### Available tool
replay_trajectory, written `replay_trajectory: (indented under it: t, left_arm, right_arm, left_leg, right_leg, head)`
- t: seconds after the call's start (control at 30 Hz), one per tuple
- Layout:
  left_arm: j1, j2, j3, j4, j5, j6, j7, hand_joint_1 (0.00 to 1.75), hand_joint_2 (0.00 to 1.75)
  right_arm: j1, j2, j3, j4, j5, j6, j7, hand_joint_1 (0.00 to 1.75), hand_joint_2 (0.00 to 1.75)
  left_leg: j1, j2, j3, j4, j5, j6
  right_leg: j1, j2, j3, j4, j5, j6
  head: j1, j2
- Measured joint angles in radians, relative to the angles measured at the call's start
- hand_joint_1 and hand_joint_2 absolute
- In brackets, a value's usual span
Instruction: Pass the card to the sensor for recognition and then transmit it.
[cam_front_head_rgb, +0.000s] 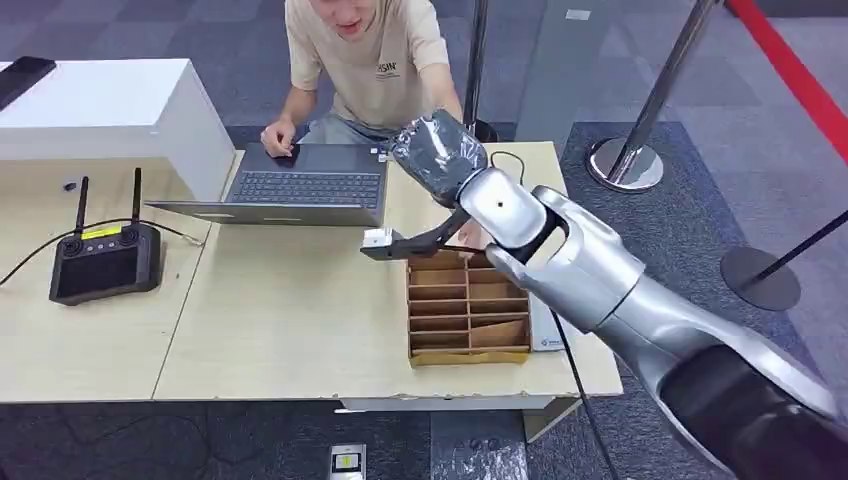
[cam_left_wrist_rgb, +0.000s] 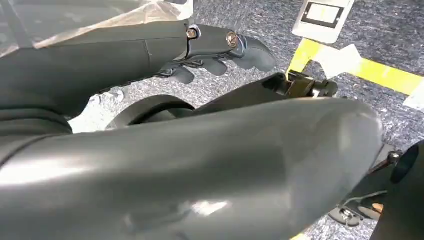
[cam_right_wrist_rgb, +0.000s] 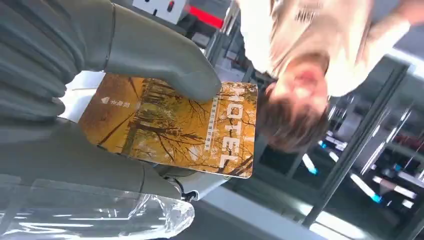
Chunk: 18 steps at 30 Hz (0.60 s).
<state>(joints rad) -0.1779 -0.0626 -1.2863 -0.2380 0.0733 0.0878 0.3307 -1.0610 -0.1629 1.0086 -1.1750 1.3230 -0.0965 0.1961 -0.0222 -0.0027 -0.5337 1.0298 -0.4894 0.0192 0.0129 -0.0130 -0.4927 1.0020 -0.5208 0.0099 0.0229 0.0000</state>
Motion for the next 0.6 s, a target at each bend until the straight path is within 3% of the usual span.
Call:
replay_trajectory:
  t: [0.37, 0.6]
  left_arm:
    - [-0.001, 0.000, 0.000, 0.000, -0.007, -0.007, -0.003, 0.00, 0.00]
    - [0.000, 0.000, 0.000, 0.000, -0.010, -0.006, -0.006, 0.00, 0.00]
  right_arm:
    - [-0.042, 0.052, 0.110, 0.194, 0.019, 0.028, -0.019, 1.75, 1.75]
    - [-0.051, 0.054, 0.143, 0.267, 0.016, 0.029, -0.010, 1.75, 1.75]
  left_leg:
    - [0.000, 0.000, 0.000, 0.000, 0.000, 0.000]
    - [0.000, 0.001, 0.001, 0.000, 0.000, 0.000]
  right_leg:
    - [0.000, 0.000, 0.000, 0.000, 0.000, 0.000]
    - [0.000, 0.000, 0.000, 0.000, 0.000, 0.000]
  head:
    - [-0.001, 0.000]
    - [-0.001, 0.000]
